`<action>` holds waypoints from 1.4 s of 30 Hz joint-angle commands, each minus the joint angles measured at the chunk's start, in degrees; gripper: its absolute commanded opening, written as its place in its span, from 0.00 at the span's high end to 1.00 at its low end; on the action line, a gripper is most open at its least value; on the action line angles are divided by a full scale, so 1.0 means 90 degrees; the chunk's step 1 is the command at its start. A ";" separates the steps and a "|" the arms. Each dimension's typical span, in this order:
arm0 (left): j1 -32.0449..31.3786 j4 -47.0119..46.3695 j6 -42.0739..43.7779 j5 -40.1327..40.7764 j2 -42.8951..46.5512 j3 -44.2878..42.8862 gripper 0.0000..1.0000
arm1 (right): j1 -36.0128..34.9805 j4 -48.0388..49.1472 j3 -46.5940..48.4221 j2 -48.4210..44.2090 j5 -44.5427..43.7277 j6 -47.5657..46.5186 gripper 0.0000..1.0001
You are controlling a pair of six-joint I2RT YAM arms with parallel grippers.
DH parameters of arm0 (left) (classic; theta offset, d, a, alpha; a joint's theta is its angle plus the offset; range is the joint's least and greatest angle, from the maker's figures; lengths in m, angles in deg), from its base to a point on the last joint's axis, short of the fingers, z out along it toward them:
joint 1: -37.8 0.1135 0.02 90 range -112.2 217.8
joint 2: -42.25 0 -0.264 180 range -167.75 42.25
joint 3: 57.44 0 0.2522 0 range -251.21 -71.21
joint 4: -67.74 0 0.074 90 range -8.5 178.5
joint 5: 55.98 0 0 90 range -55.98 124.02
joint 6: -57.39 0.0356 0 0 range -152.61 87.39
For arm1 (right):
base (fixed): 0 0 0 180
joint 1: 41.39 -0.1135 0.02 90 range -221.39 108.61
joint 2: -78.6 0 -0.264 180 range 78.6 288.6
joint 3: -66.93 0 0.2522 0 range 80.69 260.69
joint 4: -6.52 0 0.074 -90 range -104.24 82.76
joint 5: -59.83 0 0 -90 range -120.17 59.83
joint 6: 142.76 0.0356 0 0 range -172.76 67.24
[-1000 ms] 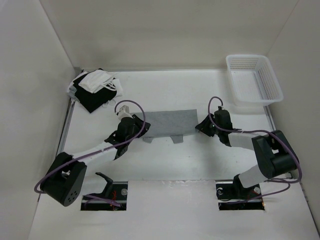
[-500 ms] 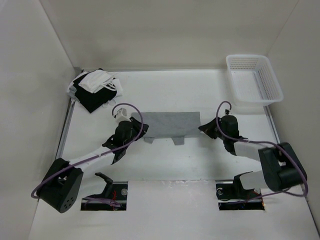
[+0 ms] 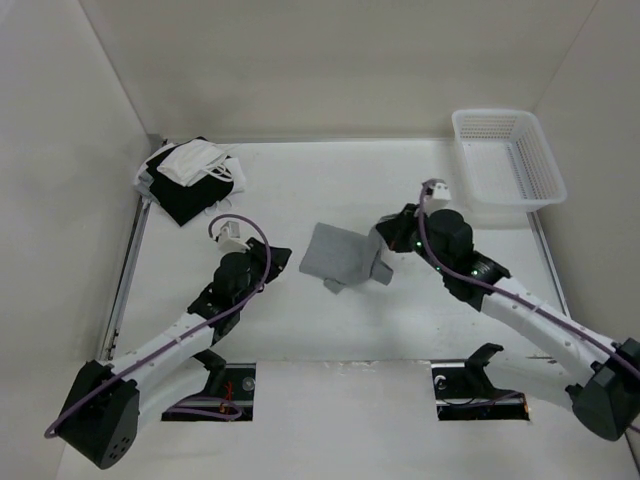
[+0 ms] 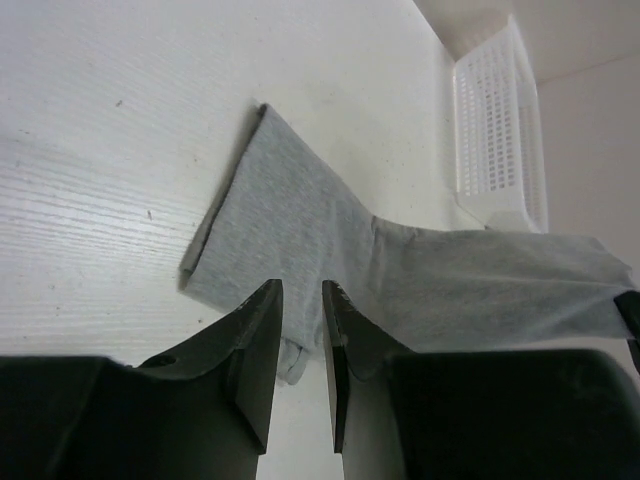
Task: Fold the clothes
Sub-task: Fold the tank top
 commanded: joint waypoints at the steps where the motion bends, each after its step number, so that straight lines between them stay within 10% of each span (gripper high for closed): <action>1: 0.0202 0.0175 -0.0063 -0.0073 0.0418 0.0208 0.78 | -0.0917 -0.0518 0.0732 0.0674 -0.0443 -0.0733 0.95; 14: 0.1267 0.0674 -0.0053 -0.0835 0.1327 0.0541 0.78 | -0.2198 -0.0919 0.3602 0.4952 -0.0375 -0.0216 0.92; 22: 0.1161 0.0596 -0.0014 -0.0826 0.1153 0.0278 0.77 | -0.2179 -0.0647 0.3773 0.4849 -0.0434 0.0116 0.51; 25: 0.0761 0.0275 -0.0004 -0.0709 0.0685 0.0043 0.76 | -0.1916 -0.0051 0.2807 0.4068 -0.0444 0.0223 0.54; 30: -0.0371 -0.0711 0.0132 -0.0318 -0.0905 -0.0591 0.75 | -0.1175 0.0194 0.1955 0.3889 -0.0093 0.0311 0.89; 42: -0.0501 -0.2704 0.0025 -0.0357 -0.4033 -0.0506 0.77 | 0.0115 0.1892 0.1818 0.5530 0.0971 0.1062 0.92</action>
